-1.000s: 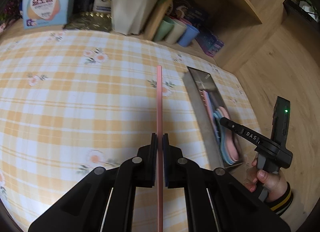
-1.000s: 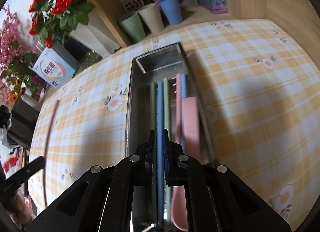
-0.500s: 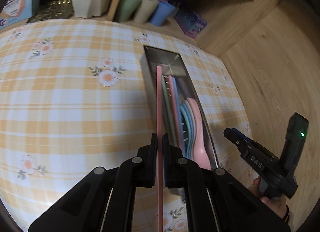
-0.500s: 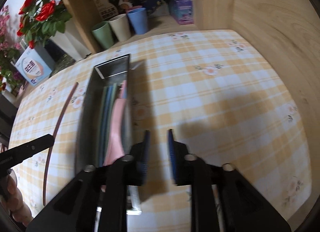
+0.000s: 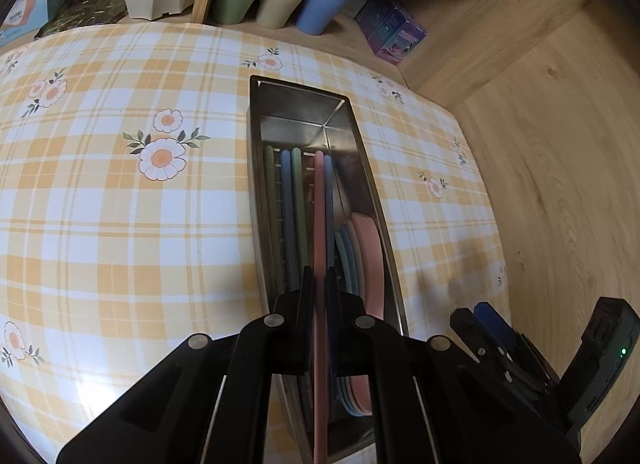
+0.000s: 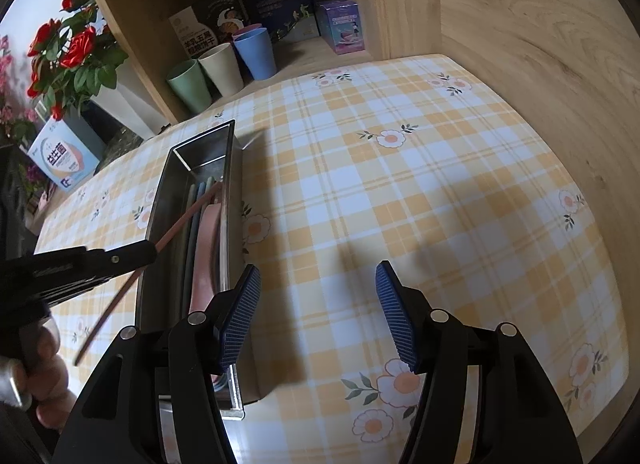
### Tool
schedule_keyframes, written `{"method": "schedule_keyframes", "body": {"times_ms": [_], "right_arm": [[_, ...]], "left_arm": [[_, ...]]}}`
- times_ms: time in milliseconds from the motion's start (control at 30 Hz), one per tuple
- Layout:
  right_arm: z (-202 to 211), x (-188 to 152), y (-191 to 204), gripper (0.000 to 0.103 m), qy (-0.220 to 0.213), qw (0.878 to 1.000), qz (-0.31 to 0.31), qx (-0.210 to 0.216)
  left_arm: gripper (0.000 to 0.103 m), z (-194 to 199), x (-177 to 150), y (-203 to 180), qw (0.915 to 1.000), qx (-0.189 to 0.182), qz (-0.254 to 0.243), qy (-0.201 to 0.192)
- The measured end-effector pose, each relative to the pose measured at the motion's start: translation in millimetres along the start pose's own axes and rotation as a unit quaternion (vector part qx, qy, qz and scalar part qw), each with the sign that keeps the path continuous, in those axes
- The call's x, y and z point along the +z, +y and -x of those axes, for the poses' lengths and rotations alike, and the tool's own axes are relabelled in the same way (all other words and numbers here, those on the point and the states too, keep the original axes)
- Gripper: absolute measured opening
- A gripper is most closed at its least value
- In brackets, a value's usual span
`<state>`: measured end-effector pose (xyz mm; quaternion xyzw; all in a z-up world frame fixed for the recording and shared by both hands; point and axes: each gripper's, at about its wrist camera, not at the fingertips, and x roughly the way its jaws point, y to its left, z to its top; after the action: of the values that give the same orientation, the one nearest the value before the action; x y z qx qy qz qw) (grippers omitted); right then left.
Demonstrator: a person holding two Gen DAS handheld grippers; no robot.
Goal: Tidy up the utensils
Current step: 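Lower the pink chopstick into the steel tray and open the left tool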
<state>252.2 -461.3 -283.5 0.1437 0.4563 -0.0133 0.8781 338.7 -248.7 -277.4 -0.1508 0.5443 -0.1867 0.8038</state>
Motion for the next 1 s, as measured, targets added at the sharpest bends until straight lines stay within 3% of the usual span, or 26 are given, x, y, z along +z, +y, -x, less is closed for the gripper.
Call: {"method": "schedule_keyframes", "body": {"times_ms": [400, 533, 733, 1000], "right_arm": [[3, -4, -5, 0.058, 0.001, 1.000, -0.012, 0.004], [9, -4, -5, 0.058, -0.003, 1.000, -0.013, 0.001], [27, -1, 4, 0.058, -0.015, 1.000, -0.010, -0.003], [58, 6, 41, 0.058, -0.039, 0.999, 0.017, 0.000]], "left_arm": [[0.006, -12, 4, -8, 0.9997, 0.003, -0.020, 0.010], [0.011, -3, 8, -9, 0.9993, -0.002, -0.036, -0.002], [0.022, 31, 6, -13, 0.9961, -0.006, -0.082, -0.031], [0.029, 96, -8, 9, 0.9881, 0.038, -0.124, -0.083]]}}
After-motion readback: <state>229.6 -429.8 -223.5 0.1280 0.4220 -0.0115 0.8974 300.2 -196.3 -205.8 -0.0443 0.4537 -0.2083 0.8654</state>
